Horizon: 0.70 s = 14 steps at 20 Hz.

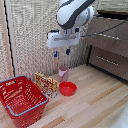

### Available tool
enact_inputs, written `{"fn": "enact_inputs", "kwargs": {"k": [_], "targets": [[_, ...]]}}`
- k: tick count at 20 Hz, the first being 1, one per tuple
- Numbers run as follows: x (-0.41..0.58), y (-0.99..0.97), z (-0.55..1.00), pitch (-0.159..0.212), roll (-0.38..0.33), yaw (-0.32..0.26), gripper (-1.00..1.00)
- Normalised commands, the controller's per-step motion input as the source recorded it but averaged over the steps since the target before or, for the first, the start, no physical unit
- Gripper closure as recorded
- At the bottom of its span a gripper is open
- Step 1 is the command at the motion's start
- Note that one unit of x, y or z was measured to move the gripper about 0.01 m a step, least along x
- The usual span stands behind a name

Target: Meticulously direct the gripper system near the nourishment stick. Grapple the nourishment stick firmly with the gripper system. Progress with the gripper system grasping the stick toward the storage box. Tenderly permit the nourishment stick to descend into the box.

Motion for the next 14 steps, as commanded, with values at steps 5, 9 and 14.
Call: {"fn": "enact_inputs", "kwargs": {"k": [5,9,14], "targets": [[0.109,0.50,-0.22,0.021,-0.076,0.117,-1.00],[0.090,0.49,-0.24,0.022,-0.066,0.147,-1.00],[0.062,0.36,-0.23,0.033,-0.067,0.178,-1.00]]}}
